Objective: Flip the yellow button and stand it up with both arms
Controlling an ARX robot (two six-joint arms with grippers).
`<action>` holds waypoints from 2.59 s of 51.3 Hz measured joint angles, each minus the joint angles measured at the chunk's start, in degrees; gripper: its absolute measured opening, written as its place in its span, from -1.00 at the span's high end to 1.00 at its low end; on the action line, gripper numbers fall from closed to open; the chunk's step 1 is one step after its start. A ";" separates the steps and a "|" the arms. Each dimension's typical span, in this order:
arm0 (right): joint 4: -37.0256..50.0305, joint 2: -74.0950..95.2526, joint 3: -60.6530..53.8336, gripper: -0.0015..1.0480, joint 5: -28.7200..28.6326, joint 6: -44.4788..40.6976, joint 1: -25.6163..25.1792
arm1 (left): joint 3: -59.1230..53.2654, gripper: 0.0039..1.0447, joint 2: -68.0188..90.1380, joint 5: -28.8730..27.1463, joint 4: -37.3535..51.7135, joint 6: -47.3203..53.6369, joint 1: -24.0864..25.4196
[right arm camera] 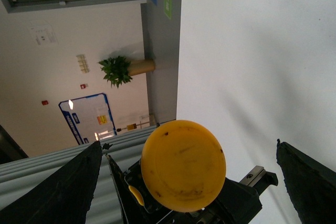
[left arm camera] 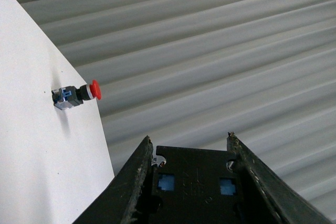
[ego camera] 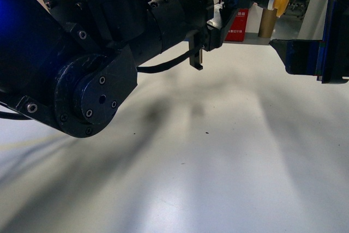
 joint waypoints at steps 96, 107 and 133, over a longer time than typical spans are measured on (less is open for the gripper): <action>0.61 0.17 0.55 0.43 -0.26 -2.69 -0.42 | -7.08 -0.47 -9.25 -32.85 -21.77 29.16 -0.90; 0.31 -0.59 0.42 0.44 0.09 -2.80 -0.96 | -27.39 0.18 -24.24 -42.66 -18.91 71.97 5.46; 0.26 -2.91 -1.49 0.54 -0.42 -3.15 -1.62 | -54.71 0.93 -46.18 -32.15 -15.54 83.23 16.02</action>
